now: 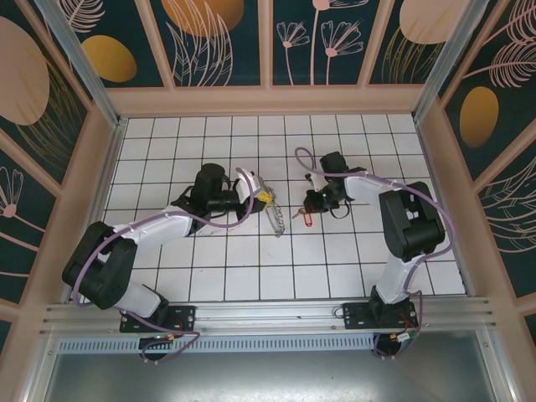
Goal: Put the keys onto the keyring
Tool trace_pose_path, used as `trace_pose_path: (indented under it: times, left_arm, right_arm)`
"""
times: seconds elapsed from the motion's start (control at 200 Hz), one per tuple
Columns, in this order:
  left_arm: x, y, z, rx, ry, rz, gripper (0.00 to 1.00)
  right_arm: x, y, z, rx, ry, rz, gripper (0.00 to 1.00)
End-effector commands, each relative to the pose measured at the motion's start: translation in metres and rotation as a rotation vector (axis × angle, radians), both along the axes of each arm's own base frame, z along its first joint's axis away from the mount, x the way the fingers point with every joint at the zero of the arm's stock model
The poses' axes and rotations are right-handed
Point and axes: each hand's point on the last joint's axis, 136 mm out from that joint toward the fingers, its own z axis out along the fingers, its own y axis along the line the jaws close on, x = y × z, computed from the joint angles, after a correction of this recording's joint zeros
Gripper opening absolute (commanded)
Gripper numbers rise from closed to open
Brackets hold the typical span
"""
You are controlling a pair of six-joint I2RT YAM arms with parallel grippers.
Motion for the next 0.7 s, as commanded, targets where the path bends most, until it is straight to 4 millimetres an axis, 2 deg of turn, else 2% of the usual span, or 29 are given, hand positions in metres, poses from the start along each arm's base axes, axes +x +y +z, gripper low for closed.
trace_pose_path:
  times: [0.0,0.16,0.2,0.28,0.35,0.546,0.696]
  left_arm:
    - [-0.001,-0.006,0.016,-0.033,-0.049,-0.033,0.00]
    - [-0.002,-0.007,0.019,-0.073,-0.042,-0.030,0.00]
    - [-0.002,-0.008,0.020,-0.082,-0.040,-0.033,0.00]
    - [-0.002,-0.009,0.024,-0.094,-0.043,-0.039,0.00]
    - [-0.003,-0.009,0.031,-0.108,-0.057,-0.041,0.00]
    - [-0.006,-0.011,0.042,-0.134,-0.081,-0.063,0.00]
    - [-0.008,-0.012,0.041,-0.138,-0.075,-0.078,0.00]
  right_arm:
    - [0.004,0.010,0.051,0.094,-0.196,0.059,0.00]
    - [0.000,0.009,0.122,0.192,-0.580,0.118,0.00]
    - [-0.004,0.006,0.129,0.189,-0.668,0.127,0.00]
    - [-0.013,0.005,0.162,0.225,-0.828,0.158,0.00]
    - [-0.024,0.007,0.181,0.260,-0.920,0.210,0.00]
    - [-0.042,0.012,0.210,0.304,-0.992,0.290,0.00]
    - [-0.053,0.026,0.207,0.278,-0.991,0.406,0.00]
